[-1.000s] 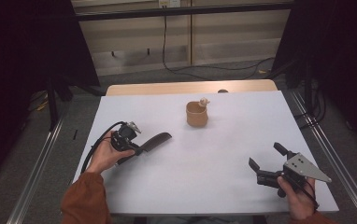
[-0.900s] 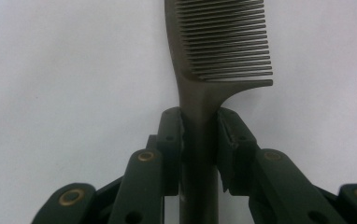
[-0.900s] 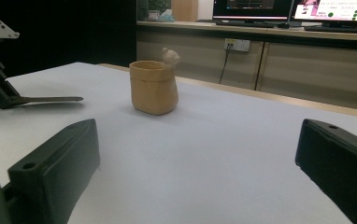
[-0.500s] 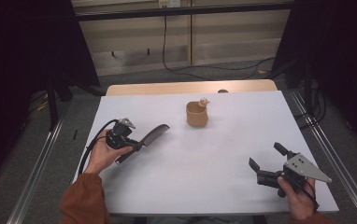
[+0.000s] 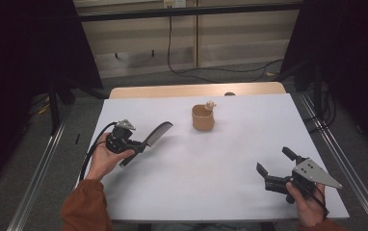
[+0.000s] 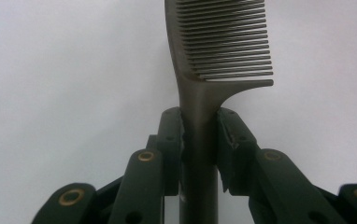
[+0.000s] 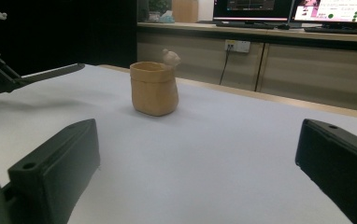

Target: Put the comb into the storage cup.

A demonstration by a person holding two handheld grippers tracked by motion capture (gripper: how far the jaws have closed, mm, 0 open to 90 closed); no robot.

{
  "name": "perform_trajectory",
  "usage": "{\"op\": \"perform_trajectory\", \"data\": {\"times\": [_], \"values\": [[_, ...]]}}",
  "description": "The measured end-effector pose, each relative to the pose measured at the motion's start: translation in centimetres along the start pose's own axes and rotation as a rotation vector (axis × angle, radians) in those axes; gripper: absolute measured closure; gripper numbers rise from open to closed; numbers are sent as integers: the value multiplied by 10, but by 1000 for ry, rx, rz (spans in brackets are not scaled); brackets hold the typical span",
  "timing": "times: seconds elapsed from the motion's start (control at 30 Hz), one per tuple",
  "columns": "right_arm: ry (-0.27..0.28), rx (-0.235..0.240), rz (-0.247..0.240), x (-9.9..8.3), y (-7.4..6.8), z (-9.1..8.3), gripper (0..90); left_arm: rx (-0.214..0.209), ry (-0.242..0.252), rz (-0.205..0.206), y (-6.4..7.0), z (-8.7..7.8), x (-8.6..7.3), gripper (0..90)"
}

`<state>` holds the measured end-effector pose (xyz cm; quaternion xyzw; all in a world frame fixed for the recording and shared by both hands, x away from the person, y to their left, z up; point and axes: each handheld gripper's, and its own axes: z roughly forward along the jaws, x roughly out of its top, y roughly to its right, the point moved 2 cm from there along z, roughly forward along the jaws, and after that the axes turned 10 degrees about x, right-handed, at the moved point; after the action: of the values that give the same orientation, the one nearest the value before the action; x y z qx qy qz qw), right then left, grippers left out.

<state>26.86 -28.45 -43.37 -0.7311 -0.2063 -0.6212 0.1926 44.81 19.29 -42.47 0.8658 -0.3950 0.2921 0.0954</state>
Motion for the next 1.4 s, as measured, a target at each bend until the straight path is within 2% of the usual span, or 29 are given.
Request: {"op": "perform_trajectory", "data": {"times": [0.03,0.1,0.23,0.3,0.33,0.37,0.5,0.6,0.63,0.77,0.8,0.83,0.9,1.0,1.07,1.27,1.4], "values": [[1,2,0,0,0,0,0,18,15,1,0,0,0,728],[0,2,-1,0,0,0,0,27,50,-2,0,-3,2,728],[1,2,1,0,0,0,0,25,114,-18,0,-10,5,728],[0,1,0,0,0,0,0,42,153,-22,0,-13,6,728],[1,0,0,0,0,0,0,42,153,-22,0,-13,6,728],[0,1,0,0,0,0,0,46,181,-34,0,-15,7,728],[0,0,-1,0,0,0,0,60,220,-41,2,-19,9,729],[0,0,1,0,0,0,0,52,248,-44,4,-21,10,728],[0,0,1,0,0,0,0,35,251,-48,5,-21,11,728],[-1,3,0,0,0,0,0,40,258,-37,6,-21,12,728],[0,2,-1,0,0,0,0,39,287,-37,6,-22,12,728],[0,2,-1,0,0,0,0,39,287,-37,6,-22,12,728],[0,3,-3,0,0,0,0,35,330,-40,6,-23,14,728],[0,0,0,0,0,0,0,2,381,-65,8,-24,16,728],[1,1,-1,0,0,0,0,8,400,-63,9,-25,17,728],[1,0,0,0,0,0,0,5,448,-107,11,-28,23,728],[-1,0,-1,0,0,0,0,11,489,-117,13,-31,28,728]]}}
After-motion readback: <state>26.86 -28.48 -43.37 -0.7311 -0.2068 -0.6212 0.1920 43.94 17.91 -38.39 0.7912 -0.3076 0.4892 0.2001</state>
